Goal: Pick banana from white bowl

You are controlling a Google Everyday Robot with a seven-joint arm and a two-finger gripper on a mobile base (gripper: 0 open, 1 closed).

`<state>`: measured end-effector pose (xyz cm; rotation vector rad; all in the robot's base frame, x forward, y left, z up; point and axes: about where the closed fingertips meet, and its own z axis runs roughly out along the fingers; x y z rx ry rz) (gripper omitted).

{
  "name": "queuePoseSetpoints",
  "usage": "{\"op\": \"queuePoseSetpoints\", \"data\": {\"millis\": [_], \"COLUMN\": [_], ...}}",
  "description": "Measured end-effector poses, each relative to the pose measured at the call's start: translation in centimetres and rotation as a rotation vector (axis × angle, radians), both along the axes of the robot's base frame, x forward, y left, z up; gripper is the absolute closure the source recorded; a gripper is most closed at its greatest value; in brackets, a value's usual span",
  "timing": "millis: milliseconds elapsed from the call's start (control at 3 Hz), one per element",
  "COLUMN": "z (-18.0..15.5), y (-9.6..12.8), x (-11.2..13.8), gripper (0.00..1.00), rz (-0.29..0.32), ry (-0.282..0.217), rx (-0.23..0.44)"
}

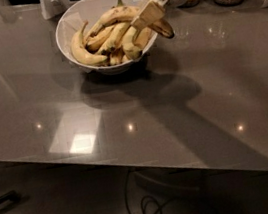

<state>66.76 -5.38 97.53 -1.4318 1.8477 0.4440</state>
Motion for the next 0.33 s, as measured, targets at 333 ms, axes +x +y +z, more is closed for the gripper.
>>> {"op": "queuePoseSetpoints", "data": {"millis": [333], "z": [0.91], "y": [-1.86], "x": [-4.27], "gripper": [1.00], "rz": [0.009], "ry": [0.031], "rx": [-0.001]}}
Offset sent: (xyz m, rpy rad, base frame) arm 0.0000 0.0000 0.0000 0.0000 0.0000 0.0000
